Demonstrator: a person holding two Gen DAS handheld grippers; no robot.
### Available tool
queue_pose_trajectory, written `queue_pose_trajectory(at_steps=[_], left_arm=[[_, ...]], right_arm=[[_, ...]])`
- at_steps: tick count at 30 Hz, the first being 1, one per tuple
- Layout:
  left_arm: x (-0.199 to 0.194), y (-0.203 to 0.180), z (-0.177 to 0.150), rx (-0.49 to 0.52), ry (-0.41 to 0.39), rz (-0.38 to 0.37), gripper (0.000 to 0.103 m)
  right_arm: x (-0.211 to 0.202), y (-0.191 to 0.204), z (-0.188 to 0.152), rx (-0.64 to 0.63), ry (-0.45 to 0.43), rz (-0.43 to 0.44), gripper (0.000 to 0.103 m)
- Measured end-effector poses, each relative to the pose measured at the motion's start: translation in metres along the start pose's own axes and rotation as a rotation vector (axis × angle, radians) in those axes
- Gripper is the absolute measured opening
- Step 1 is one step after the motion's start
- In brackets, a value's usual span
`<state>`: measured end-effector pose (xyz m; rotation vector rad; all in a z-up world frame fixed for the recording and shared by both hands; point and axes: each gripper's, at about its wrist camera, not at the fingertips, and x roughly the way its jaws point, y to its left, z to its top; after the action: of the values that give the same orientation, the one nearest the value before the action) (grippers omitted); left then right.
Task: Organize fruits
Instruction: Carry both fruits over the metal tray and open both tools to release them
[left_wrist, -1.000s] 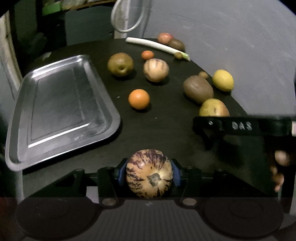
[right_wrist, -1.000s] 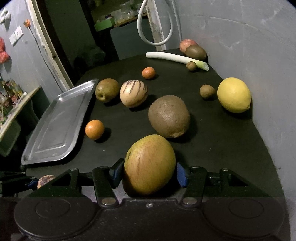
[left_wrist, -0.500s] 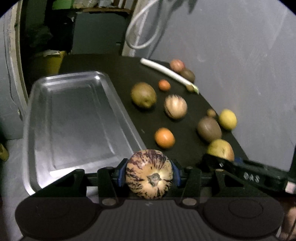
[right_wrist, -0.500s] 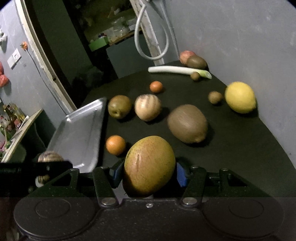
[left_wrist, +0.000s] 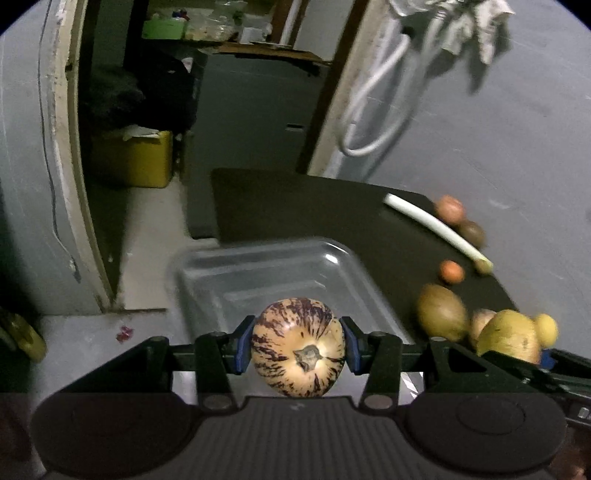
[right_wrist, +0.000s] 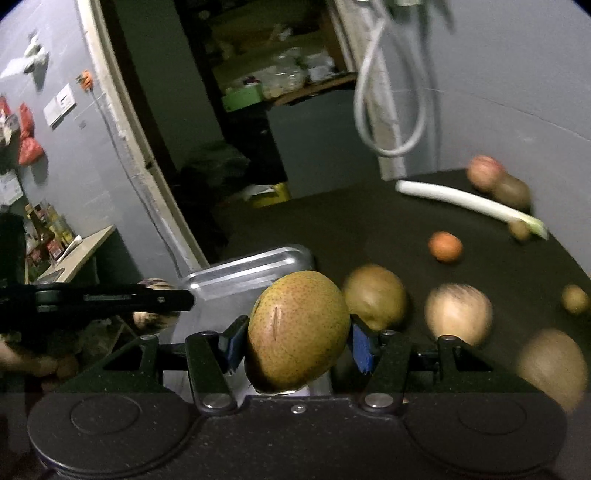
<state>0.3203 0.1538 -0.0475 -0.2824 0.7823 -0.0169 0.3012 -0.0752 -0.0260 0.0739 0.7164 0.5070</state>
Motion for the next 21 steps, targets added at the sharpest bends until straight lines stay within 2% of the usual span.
queue_pose_trajectory(at_steps=[6,10,21], left_arm=[[0.031,0.030,0.019,0.012,0.017,-0.004,0.052],[0.048,0.042,0.026,0.006,0.038,-0.004,0.052],[0.069,0.051,0.028,0.003,0.077,0.001,0.052]], right_arm=[[0.061,0.024,0.015,-0.067,0.039,-0.011,0.058],[0.092,0.037,0.019,-0.154,0.074,-0.029,0.058],[0.125,0.049,0.011,-0.262,0.146,-0.060,0.058]])
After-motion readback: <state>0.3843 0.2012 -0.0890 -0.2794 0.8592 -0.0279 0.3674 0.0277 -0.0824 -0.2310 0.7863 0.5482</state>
